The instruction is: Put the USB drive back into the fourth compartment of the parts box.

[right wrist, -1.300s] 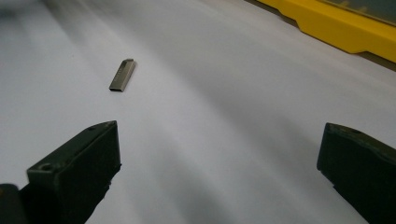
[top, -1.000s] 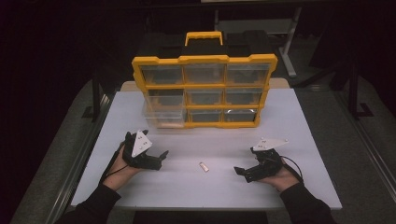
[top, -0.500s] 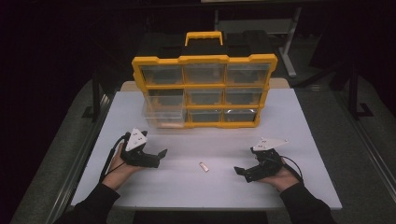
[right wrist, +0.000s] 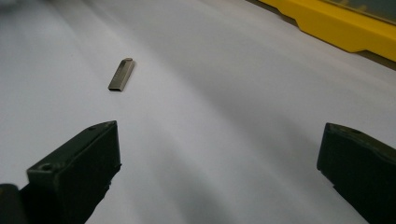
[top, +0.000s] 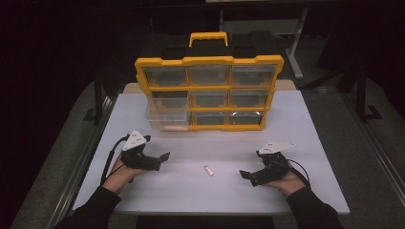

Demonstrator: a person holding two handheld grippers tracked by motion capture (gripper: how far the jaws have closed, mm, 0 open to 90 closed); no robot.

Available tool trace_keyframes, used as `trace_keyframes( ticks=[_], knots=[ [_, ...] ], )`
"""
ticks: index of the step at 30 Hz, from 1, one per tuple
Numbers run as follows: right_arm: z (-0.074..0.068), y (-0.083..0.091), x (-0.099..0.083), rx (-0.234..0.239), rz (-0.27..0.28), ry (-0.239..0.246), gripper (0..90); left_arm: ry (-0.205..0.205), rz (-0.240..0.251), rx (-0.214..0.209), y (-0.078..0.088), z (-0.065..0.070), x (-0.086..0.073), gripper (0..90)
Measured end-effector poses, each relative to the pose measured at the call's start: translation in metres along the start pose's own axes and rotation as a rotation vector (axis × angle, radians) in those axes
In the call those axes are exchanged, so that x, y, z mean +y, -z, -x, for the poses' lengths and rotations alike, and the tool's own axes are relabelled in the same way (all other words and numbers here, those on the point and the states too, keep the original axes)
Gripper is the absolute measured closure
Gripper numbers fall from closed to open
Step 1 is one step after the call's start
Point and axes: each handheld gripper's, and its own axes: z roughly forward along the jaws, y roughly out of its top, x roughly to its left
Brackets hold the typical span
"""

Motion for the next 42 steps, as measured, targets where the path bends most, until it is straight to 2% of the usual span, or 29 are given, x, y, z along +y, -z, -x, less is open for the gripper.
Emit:
trace_keyframes(
  ticks=[4,11,14,26,31,42],
  knots=[
    [0.001,0.000,0.000,0.000,-0.002,0.001,0.0,-0.011,0.014,-0.022,0.009,0.001,-0.005,0.0],
    [0.000,-0.001,0.000,0.002,-0.003,0.003,0.0,-0.057,0.042,-0.061,0.022,0.003,-0.017,0.0],
    [0.000,-0.001,0.000,0.001,-0.006,0.002,0.0,-0.060,0.046,-0.072,0.025,0.005,-0.020,0.0],
    [0.001,0.000,0.002,0.017,-0.018,-0.019,0.0,-0.065,0.038,-0.066,0.022,0.004,-0.023,0.0],
    [0.000,0.001,0.007,0.021,-0.025,0.000,0.0,-0.066,0.032,-0.069,0.021,0.004,-0.024,0.0],
    [-0.002,-0.002,0.020,0.061,-0.066,0.007,0.0,-0.064,0.022,-0.077,0.020,0.004,-0.024,0.0]
  ],
)
